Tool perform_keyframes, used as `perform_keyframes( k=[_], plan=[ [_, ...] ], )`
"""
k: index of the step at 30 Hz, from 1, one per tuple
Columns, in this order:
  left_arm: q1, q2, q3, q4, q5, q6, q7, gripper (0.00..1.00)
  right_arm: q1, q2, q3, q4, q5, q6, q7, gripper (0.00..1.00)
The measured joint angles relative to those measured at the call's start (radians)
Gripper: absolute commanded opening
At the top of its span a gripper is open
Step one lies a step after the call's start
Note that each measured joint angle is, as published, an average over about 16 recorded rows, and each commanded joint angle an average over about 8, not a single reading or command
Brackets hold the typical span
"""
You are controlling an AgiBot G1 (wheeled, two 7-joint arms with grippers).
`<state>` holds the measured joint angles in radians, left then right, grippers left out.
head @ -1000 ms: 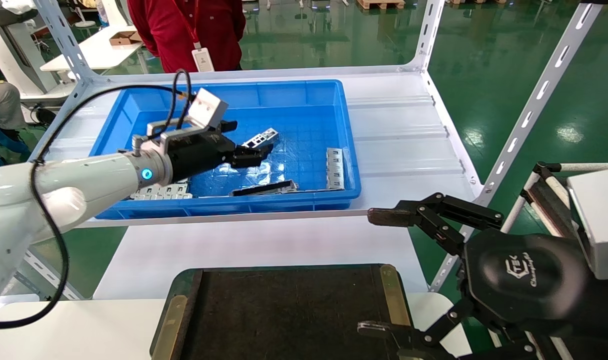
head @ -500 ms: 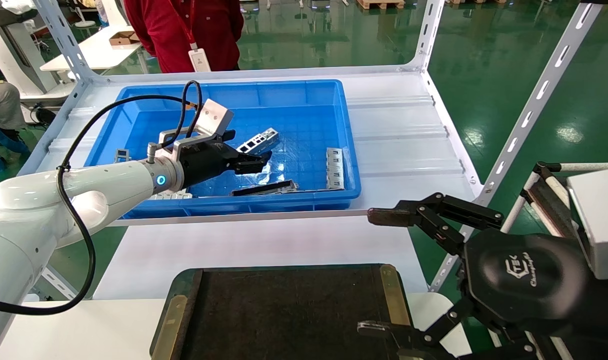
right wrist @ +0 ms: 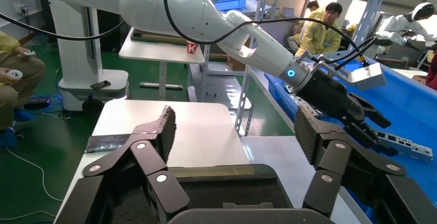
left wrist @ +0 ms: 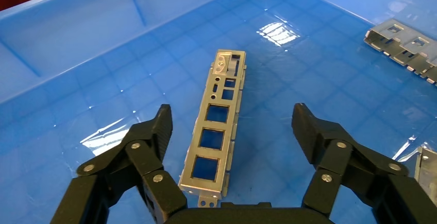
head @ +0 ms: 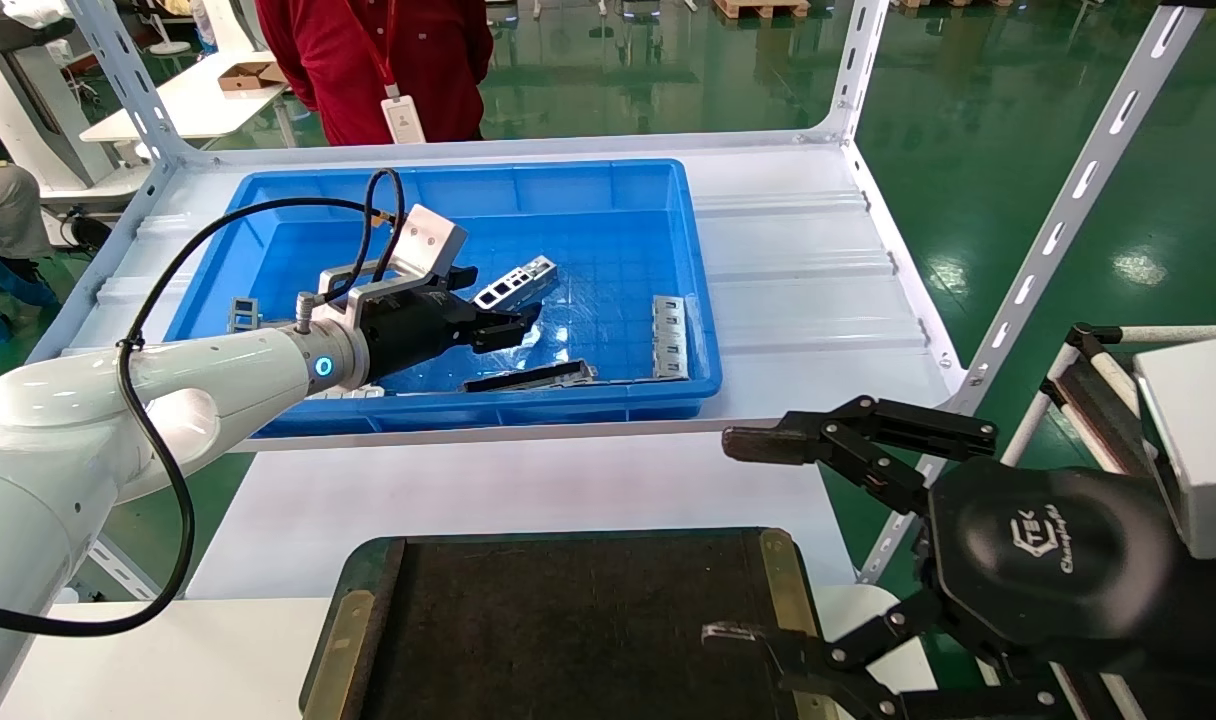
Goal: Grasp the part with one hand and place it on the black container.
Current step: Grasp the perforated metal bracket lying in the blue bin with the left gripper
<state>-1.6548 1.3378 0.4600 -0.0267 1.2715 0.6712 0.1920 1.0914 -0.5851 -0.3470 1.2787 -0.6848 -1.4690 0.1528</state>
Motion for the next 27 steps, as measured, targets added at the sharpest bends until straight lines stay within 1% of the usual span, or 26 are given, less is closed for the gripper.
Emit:
perform_keyframes(
  k=[27],
  plan=[
    [0.007, -0.008, -0.004, 0.008, -0.010, 0.004, -0.011, 0.00, 0.000, 0.000, -0.001, 0.000, 0.000, 0.000, 0.000, 0.00]
  ],
)
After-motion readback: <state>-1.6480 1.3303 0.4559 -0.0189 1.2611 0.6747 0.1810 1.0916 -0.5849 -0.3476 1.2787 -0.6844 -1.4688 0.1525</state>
